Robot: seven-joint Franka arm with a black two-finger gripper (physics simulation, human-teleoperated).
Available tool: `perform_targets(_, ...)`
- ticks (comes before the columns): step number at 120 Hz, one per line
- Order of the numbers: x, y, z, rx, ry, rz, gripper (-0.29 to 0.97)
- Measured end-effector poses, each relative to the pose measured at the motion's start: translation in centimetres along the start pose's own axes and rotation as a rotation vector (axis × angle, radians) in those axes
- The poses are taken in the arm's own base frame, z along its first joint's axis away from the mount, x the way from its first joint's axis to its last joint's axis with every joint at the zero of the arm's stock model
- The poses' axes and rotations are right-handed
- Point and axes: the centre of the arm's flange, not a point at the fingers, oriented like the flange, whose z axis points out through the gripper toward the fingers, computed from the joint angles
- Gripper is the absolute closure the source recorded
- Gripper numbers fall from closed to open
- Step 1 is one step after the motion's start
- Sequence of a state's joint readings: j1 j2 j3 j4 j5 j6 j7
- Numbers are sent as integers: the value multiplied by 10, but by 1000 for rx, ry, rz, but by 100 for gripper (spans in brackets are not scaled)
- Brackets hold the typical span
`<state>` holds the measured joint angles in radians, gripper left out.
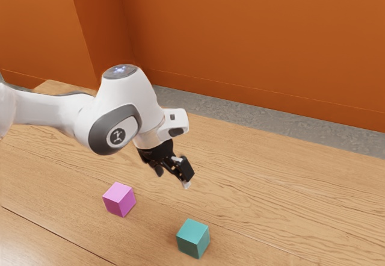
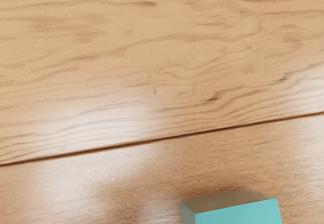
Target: Pick up the blue block with one arm, and put the blue block on the pink block with one arm
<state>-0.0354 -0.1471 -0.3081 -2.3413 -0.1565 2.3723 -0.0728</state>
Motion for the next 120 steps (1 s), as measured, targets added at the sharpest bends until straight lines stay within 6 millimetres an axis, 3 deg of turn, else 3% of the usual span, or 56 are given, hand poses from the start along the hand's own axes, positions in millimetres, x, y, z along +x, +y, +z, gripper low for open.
perform_targets(13,1,1,21,-13,11,-44,0)
perform_targets(39,-15,27,29,-6,-62,-116,0)
perform_targets(57,-28,26,51,13,-149,-200,0)
perform_targets(82,-48,73,71,49,-200,-194,1)
perform_targets(99,-48,72,96,100,-194,-177,1)
perform_targets(120,-38,62,104,114,-137,-201,0)
